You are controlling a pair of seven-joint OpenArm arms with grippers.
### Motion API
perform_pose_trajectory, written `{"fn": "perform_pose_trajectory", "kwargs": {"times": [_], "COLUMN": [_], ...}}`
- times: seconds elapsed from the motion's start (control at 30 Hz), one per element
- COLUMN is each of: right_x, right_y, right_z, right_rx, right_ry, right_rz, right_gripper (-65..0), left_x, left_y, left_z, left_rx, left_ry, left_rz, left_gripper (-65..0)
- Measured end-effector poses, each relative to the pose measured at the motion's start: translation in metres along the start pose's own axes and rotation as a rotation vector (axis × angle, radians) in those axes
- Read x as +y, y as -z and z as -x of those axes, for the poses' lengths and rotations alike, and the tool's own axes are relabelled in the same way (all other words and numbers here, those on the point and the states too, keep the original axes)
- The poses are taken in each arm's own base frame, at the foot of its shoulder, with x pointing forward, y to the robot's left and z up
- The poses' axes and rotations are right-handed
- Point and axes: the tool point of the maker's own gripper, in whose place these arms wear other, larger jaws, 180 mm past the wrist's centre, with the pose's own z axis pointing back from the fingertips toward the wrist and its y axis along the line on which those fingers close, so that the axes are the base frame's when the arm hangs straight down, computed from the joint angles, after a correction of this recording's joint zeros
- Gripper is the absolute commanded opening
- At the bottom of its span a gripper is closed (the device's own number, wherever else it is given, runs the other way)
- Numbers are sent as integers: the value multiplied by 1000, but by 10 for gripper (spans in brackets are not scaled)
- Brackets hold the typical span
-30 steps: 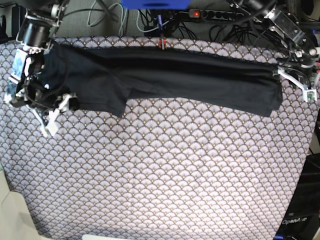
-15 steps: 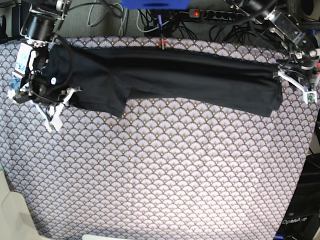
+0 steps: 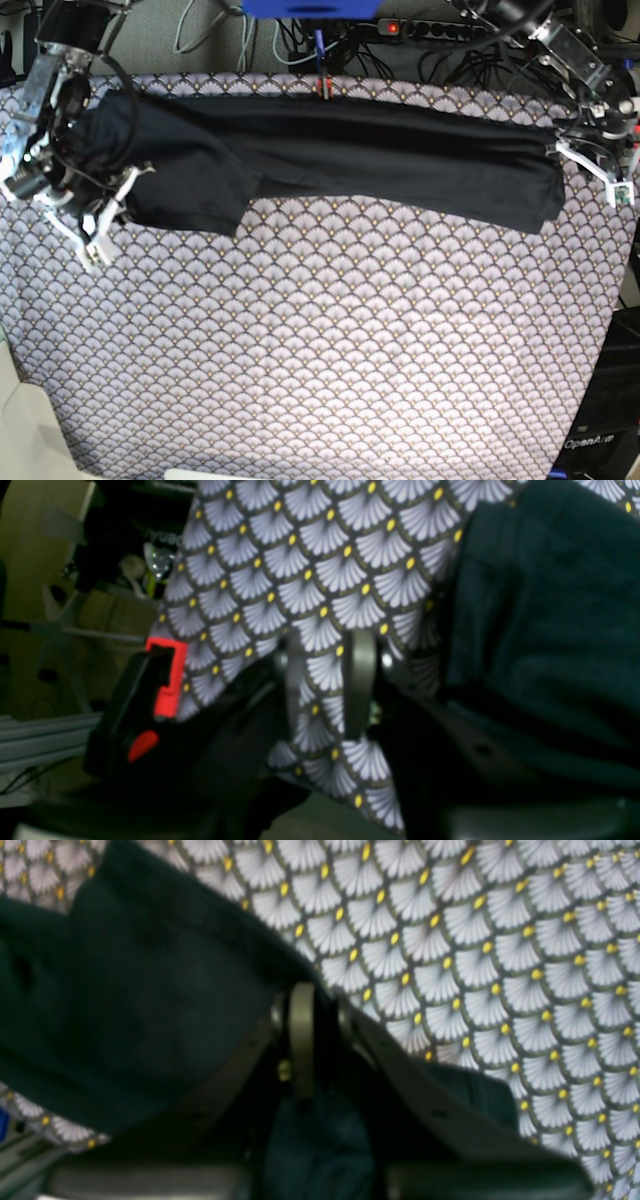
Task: Fold the T-shirt properly
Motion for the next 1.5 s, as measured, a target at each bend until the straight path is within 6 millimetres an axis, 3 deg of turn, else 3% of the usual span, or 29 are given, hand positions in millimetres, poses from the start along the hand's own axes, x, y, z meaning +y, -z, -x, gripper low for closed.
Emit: {"fn": "perform_pose_trajectory", "kwargs": {"times": [0.1,0.23,0.6,1.17,1.33,1.5], "right_x": [8,12,-29,-14,-10,-10], "right_y": [-9,-16,-43,-41,-39,-39], "right_z": [2,20,63,85,89,89], "right_rx": [-6,22,79,130,170,170], "right_ry": [-19,-17,102,123,108,108], "right_rz": [7,14,138,108,93,95], "right_gripper": [-609,-609,-610,-601,-502,-488], "left_x": [0,1,5,9,9,8], "left_y": [0,0,6,5,5,5], "left_z": [0,0,6,4,5,5], "left_rx": [0,0,18,13,14,15], "left_ry": [0,2,3,4,3,5], "left_rz": [0,-2,6,-3,-3,-2], "left_gripper": [-503,-503,-503,-503,-502,-502]}}
